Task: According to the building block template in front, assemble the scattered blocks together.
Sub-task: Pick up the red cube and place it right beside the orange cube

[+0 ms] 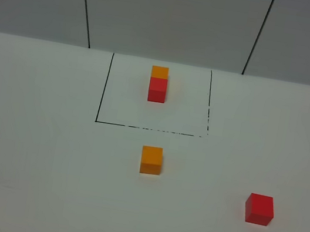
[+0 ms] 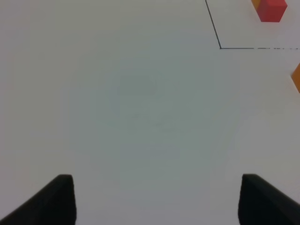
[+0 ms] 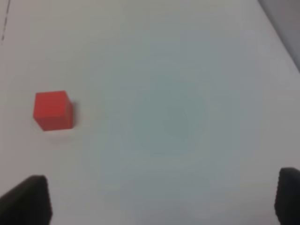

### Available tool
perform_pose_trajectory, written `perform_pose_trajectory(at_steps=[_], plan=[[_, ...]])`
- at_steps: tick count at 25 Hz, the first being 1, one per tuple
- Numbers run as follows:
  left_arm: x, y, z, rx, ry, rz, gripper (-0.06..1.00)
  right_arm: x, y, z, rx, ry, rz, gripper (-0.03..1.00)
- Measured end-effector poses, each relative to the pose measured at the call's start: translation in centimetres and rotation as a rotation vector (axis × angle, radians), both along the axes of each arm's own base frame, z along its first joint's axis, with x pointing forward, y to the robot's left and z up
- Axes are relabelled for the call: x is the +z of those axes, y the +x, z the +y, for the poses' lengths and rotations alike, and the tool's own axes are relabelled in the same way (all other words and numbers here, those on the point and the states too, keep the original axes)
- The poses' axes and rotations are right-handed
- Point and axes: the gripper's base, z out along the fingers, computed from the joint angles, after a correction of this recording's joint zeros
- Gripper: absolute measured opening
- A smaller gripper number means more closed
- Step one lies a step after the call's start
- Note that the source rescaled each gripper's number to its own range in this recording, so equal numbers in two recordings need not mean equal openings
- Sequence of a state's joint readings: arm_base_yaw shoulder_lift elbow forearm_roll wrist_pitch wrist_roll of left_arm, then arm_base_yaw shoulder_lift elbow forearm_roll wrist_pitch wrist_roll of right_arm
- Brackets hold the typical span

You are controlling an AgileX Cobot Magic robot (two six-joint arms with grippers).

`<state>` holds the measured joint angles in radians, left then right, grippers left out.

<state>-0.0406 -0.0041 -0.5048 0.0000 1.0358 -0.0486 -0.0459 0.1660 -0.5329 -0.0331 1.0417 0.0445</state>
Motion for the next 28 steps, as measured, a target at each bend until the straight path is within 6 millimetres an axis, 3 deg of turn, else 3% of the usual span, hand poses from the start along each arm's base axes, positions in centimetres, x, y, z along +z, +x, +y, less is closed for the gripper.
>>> perform_pose_trajectory(at_steps=[3, 8, 10, 15, 21, 28], plan=[[0.0, 0.0, 0.0, 0.0, 0.0, 0.0, 0.57, 1.4, 2.7, 0.6, 0.083, 0.023, 0.083, 1.0], [0.0, 0.0, 0.0, 0.0, 0.0, 0.0, 0.57, 2.3, 9.6, 1.1, 0.168, 0.084, 0.264, 1.0], [0.0, 0.0, 0.0, 0.0, 0.0, 0.0, 0.57, 1.8, 12.5, 1.2, 0.174, 0.114, 0.344, 1.0], [0.0, 0.0, 0.0, 0.0, 0.0, 0.0, 0.57, -1.6, 19.2, 1.4, 0.172, 0.174, 0.575, 1.0], [0.0, 0.0, 0.0, 0.0, 0.0, 0.0, 0.57, -5.4, 23.6, 5.0, 0.228, 0.129, 0.693, 1.0], [0.0, 0.0, 0.0, 0.0, 0.0, 0.0, 0.57, -9.1, 26.2, 9.0, 0.175, -0.004, 0.754, 1.0]])
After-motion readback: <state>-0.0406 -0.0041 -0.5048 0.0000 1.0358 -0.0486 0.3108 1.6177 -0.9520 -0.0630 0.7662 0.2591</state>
